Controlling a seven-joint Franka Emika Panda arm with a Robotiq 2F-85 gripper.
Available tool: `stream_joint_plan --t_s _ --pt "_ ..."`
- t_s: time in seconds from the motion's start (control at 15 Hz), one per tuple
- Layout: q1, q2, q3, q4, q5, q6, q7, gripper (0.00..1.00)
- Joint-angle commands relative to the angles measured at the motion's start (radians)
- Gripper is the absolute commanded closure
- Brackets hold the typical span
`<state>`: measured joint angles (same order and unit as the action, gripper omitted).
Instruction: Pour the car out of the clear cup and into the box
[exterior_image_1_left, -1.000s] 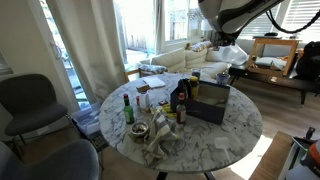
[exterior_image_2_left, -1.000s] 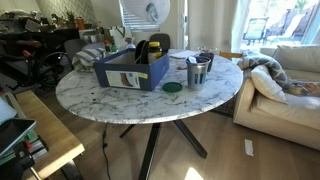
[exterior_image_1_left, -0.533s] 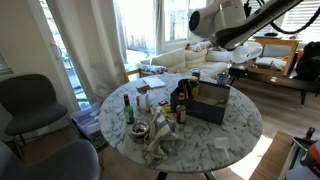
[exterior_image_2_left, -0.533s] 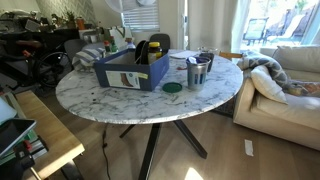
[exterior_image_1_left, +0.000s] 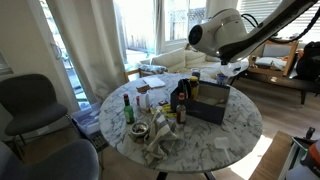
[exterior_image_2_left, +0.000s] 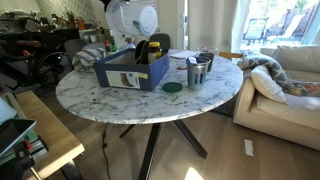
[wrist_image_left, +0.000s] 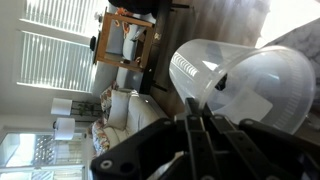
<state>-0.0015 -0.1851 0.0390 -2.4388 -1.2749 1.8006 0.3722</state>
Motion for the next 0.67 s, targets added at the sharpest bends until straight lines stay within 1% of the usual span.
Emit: stream_joint_plan --t_s 0.0,0.07,0.13,0.2,0.27,0.4,0.47,0.53,0.6 --pt "0.01 0.05 -0.004 0.002 -0.044 -0.032 -0.022 0.99" --pt "0.011 0.06 -0.005 0.003 -0.048 -0.033 -0.027 0.99" --pt "0.01 0.057 -0.016 0.01 -0.002 0.011 -0.039 0.99" --pt "0.011 0.046 -0.01 0.002 -0.019 -0.009 -0.009 0.99" --pt "0.011 0.051 -0.01 0.003 -0.018 -0.008 -0.008 0.95" --pt "0.011 0.051 -0.01 0.005 -0.018 -0.008 -0.008 0.95" --pt "0.011 0.051 -0.01 0.006 -0.018 -0.008 -0.008 0.99" --pt "0.018 0.073 0.01 0.001 -0.084 -0.075 0.015 0.99" --pt "0.025 0.099 0.021 0.004 -0.111 -0.102 0.02 0.99"
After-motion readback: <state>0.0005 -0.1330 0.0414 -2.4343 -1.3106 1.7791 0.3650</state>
